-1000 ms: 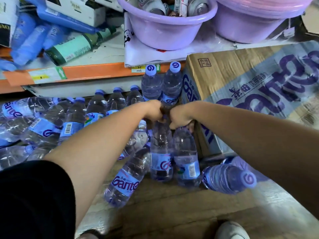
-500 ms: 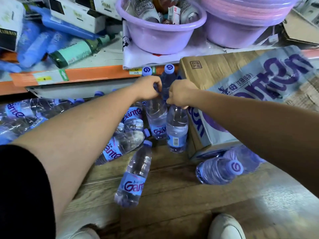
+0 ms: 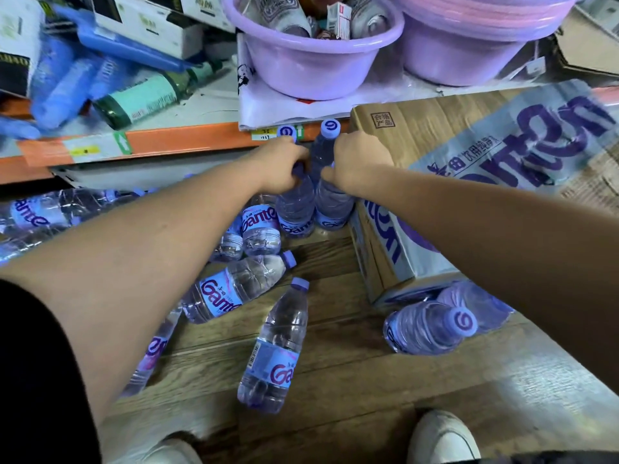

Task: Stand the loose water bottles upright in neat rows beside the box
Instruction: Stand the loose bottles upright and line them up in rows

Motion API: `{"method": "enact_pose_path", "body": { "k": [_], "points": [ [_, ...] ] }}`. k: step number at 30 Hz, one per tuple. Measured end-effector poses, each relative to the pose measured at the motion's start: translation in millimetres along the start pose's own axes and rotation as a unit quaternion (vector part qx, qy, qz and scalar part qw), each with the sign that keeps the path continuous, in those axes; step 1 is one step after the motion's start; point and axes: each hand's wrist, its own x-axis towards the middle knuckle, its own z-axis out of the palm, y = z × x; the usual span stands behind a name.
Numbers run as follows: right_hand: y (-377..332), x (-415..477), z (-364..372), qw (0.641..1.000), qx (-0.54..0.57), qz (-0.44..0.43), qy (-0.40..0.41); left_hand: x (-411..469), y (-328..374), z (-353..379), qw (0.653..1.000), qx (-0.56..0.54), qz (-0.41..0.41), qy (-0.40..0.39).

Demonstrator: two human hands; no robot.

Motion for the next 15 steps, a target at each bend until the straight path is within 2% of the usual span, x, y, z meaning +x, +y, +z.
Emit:
{"method": "enact_pose_path", "body": {
  "k": [2,5,8,15],
  "points": [
    [-1,1,0,1.000,-0.025,-0.002,-0.003,-2,2,2,1.000,-0.001,-0.015,0.006],
    [-6,2,2,0.997,-0.040,-0.038,-0.048,-3,1,5,0.997,-0.007,-0.080,-0.007],
    [-6,-1,1,0.995,-0.043,-0.067,-0.059,-3,3,6,0.997,-0.011,-0.077,-0.004],
    [3,1,0,0.997,-0.018,-0.061,-0.034,-2,2,12,0.994,-0.072,-0.073,0.044]
  ]
}}
